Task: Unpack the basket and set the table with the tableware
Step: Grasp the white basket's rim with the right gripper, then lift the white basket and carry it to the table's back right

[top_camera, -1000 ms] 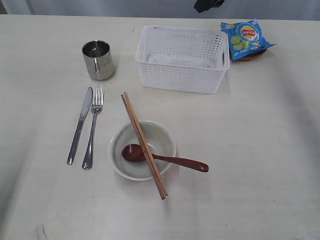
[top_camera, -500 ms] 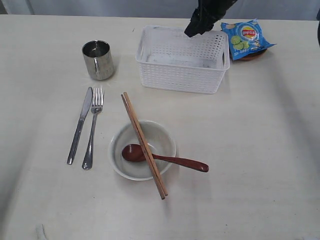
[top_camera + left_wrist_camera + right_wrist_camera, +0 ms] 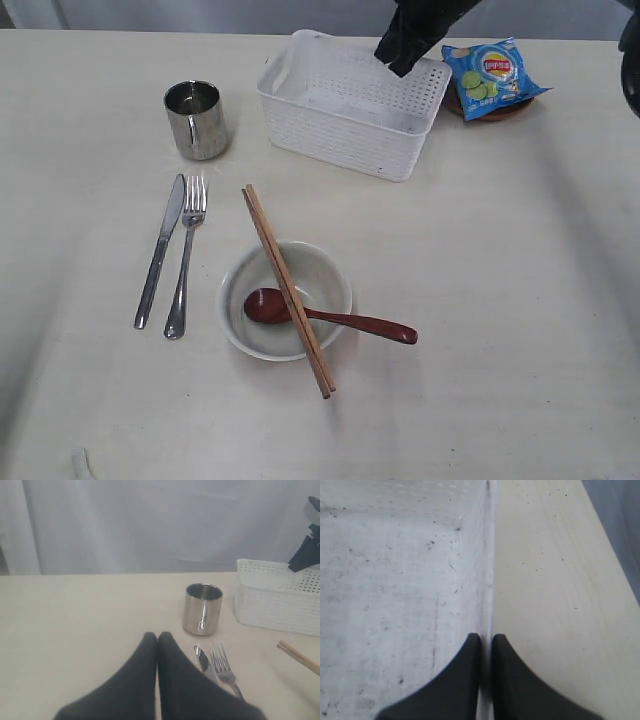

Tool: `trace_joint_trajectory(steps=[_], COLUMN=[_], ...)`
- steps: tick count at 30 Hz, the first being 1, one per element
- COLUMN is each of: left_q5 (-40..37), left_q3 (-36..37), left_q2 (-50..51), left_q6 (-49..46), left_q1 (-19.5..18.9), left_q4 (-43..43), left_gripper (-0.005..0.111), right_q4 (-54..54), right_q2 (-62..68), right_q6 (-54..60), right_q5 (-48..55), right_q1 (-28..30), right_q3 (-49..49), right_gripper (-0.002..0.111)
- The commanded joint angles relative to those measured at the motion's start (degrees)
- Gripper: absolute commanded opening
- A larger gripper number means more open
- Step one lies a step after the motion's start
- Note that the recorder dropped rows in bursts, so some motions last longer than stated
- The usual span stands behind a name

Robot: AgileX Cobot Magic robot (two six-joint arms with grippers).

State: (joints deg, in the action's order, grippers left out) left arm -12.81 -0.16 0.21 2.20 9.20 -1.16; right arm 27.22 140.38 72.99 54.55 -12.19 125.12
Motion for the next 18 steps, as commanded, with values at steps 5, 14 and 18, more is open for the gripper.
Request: trace_joint_trajectory(steps=[5,14,18], left_q5=[0.61,0.61,0.61], left_q3=[0.16,0.16,0.16], left_q2=[-0.21,-0.21,-0.21], left_q6=[-0.02,-0.02,-0.02], left_q1=[0.06,0.06,0.06], left_q4=[-0.61,-0.61,-0.61], left_gripper=[0.000,0.000,0.000], right_q4=[-0.10,-0.54,-0.54], right_q2=[-9.34,-14.04,-14.04], right_q6=[-3.36,-15.79,-17.72], right_q5=[-1.74,-4.54,-4.90], right_q1=[3.49,16.60,23.41], right_q3=[0.35,0.35,-1.45], right_gripper=[0.000,-0.001,-0.001])
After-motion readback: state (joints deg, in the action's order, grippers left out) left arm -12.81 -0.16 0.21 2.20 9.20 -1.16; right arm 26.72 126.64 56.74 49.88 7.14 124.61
